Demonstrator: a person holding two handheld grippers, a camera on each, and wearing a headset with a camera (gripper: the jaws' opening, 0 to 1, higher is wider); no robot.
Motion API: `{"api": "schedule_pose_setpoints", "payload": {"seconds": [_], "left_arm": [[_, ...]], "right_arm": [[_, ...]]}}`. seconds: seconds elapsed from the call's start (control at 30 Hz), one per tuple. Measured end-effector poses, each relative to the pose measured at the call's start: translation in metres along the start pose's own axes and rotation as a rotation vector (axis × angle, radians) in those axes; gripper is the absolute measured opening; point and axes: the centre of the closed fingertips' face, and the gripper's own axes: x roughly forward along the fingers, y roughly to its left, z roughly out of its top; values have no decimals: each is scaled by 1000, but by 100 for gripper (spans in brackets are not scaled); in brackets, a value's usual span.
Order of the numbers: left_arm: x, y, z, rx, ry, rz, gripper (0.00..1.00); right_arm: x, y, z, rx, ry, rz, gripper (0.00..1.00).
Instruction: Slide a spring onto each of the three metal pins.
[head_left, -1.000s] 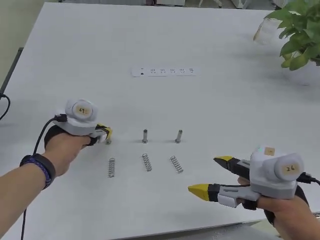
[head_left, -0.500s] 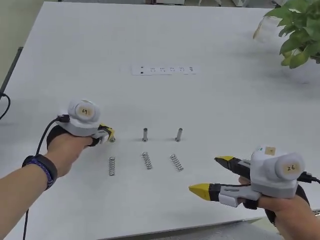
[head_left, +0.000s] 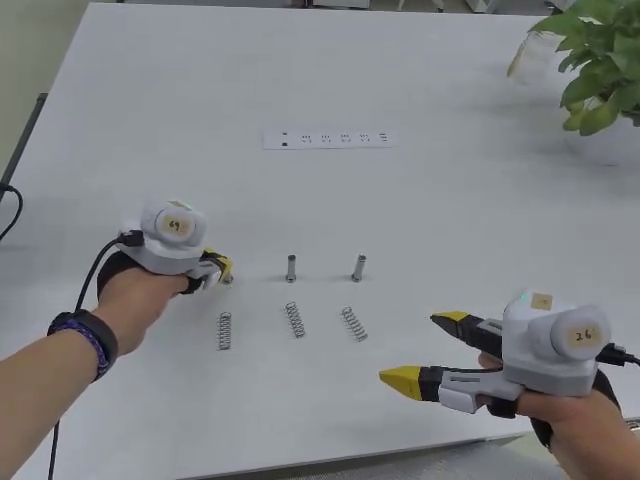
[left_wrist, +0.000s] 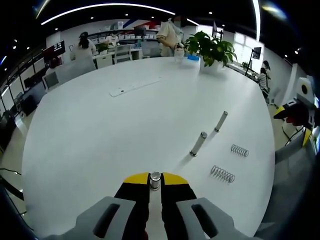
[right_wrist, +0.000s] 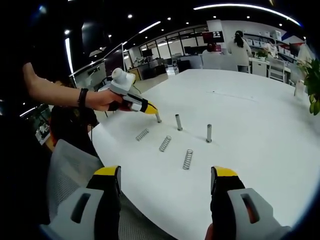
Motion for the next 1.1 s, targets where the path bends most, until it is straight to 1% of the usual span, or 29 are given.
{"api": "schedule_pose_setpoints", "payload": {"seconds": [0.27,0.47,0.67,0.93,1.1], "left_arm": [[1,1,0,-3,1,-1,0],[2,0,-6,-4,15,5,0],[2,0,-10,-12,21,8,2],[0,1,-12,-13,22,8,3],[-2,0,-14,-15,28,5,5]], "right_arm": [[2,0,0,-2,4,3,72],[1,0,0,-2,2,2,72],[0,-1,-1,0,2,2,72],[0,0,-2,0,2,1,72],[1,0,-2,2,0,2,72]]}}
